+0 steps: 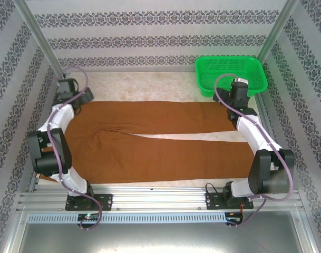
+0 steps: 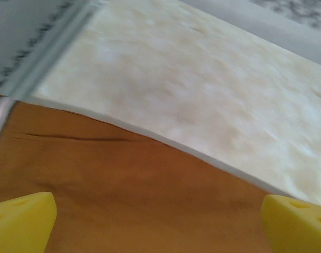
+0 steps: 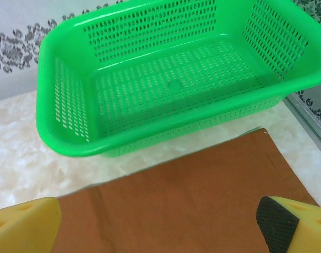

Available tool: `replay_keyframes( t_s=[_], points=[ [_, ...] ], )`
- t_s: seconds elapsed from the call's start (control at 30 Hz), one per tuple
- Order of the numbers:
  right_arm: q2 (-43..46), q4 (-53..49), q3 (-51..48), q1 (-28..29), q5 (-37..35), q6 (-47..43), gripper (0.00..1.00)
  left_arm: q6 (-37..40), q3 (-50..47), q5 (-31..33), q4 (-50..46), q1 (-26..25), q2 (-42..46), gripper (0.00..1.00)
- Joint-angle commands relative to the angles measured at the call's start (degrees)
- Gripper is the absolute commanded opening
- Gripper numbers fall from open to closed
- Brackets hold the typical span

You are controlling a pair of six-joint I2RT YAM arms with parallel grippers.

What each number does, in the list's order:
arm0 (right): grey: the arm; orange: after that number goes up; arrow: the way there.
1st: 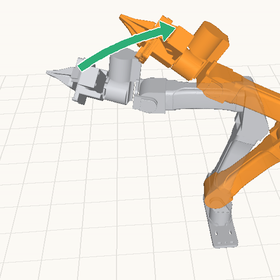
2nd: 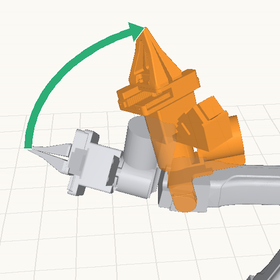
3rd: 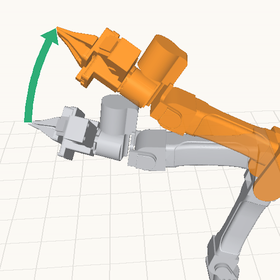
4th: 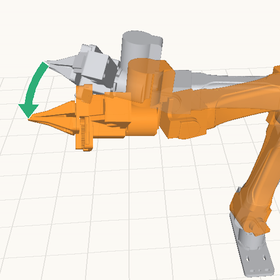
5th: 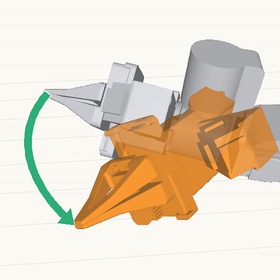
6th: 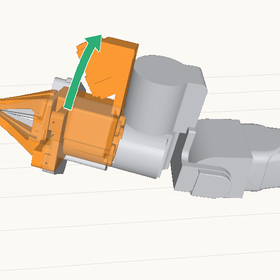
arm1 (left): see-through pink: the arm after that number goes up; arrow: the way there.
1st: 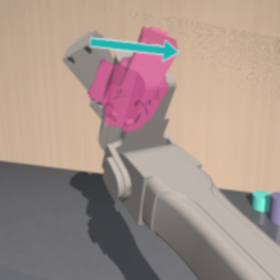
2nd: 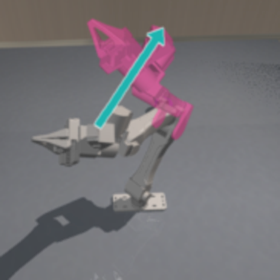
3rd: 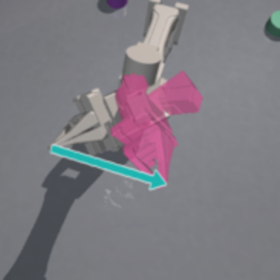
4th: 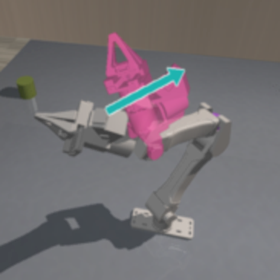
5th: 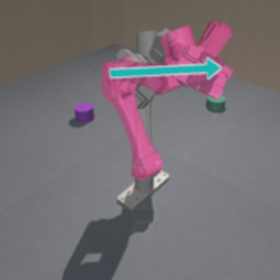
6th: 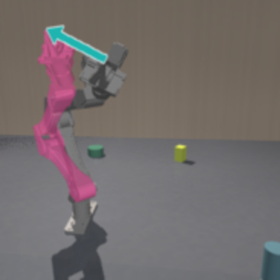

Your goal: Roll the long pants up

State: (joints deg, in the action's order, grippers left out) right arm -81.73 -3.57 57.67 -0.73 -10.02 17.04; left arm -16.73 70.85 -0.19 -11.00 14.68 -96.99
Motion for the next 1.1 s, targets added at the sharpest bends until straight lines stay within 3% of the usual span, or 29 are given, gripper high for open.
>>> replay_keyframes(
  t_s=[0.0,0.1,0.17,0.53,0.93,1.03,1.07],
  points=[
    [-1.78,-3.80,0.41,-2.24,2.01,4.78,0.98,-4.58,5.56,-0.51,-9.64,6.71,-5.49,1.00],
    [-3.44,-3.37,1.01,-2.34,3.16,6.67,0.98,-9.26,8.05,-5.10,-9.43,11.01,-9.99,0.99],
    [-4.55,-4.07,2.05,-2.37,3.92,7.23,0.98,-11.11,11.09,-4.20,-11.38,11.80,-13.72,0.98],
    [-5.63,-5.38,4.87,-2.07,5.52,8.68,0.98,-10.35,22.38,1.68,-16.67,11.86,-25.97,0.96],
    [-9.16,-5.08,7.15,-0.45,5.44,10.00,0.98,-9.92,35.78,1.90,-26.91,11.84,-36.48,1.00],
    [-9.81,-5.73,8.31,-0.48,5.28,10.11,0.98,-9.80,39.29,1.40,-29.79,11.82,-38.81,0.93],
    [-9.99,-5.77,8.72,-0.54,5.38,10.18,0.98,-9.66,40.82,0.93,-30.99,11.85,-39.90,0.87]
  ],
)
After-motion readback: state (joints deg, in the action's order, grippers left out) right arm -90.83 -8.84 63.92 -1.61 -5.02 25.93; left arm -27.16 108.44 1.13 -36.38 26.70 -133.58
